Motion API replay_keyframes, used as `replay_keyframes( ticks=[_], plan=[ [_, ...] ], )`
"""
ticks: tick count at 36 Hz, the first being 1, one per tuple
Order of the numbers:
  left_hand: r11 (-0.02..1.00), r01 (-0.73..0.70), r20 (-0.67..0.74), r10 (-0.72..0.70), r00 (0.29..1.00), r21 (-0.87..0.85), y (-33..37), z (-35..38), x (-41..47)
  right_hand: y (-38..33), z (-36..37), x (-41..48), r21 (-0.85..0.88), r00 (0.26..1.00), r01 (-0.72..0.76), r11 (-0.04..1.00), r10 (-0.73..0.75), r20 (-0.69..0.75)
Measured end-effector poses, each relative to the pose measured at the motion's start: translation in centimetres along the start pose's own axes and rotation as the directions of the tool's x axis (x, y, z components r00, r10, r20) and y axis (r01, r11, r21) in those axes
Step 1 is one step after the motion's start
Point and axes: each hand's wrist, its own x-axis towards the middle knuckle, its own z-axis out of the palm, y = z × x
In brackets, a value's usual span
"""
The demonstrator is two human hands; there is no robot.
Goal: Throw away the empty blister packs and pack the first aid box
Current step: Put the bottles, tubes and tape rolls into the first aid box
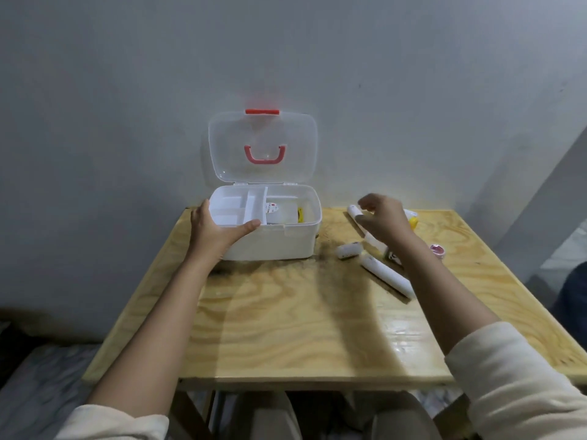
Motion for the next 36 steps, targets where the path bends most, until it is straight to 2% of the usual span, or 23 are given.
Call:
replay_keyframes(
  ticks=[3, 6, 8, 12, 21, 28, 32, 36],
  plan=[
    [1.0, 0.004, -0.012, -0.004, 1.0, -0.013, 0.2, 0.0, -0.2, 2.5, -0.4, -1.5, -0.159, 0.991, -0.081, 0.984, 0.096, 0.09],
    [1.0, 0.009, -0.018, -0.009, 1.0, -0.022, 0.1, 0.1, -0.2, 3.7, -0.2, -2.9, -0.241, 0.98, -0.123, 0.963, 0.156, 0.122],
    [1.0, 0.018, -0.023, -0.019, 1.0, -0.02, 0.0, 0.1, -0.2, 3.8, 0.0, -3.5, -0.287, 0.977, -0.138, 0.948, 0.178, 0.117],
    [1.0, 0.021, -0.031, -0.022, 0.999, -0.013, -0.1, 0.0, -0.2, 3.9, 0.4, -4.1, -0.347, 0.989, -0.105, 0.932, 0.134, 0.06],
    [0.998, 0.05, 0.004, -0.05, 0.999, -0.033, 0.2, -0.4, -0.7, 4.2, 0.5, -3.4, -0.17, 0.994, -0.106, 0.98, 0.108, 0.004],
    [0.998, 0.05, 0.015, -0.049, 0.999, -0.046, 0.6, -0.7, -1.1, 1.8, -0.4, -2.8, 0.09, 0.985, 0.006, 0.996, 0.009, -0.173],
    [0.997, 0.059, 0.019, -0.058, 0.998, -0.048, 0.6, -0.7, -1.0, -1.6, -1.0, -2.1, 0.264, 0.95, 0.143, 0.954, -0.058, -0.307],
    [0.997, 0.04, 0.002, -0.04, 0.999, -0.058, 0.5, -0.3, -0.8, -5.7, -1.1, -1.3, 0.475, 0.94, 0.266, 0.839, -0.118, -0.319]
  ],
)
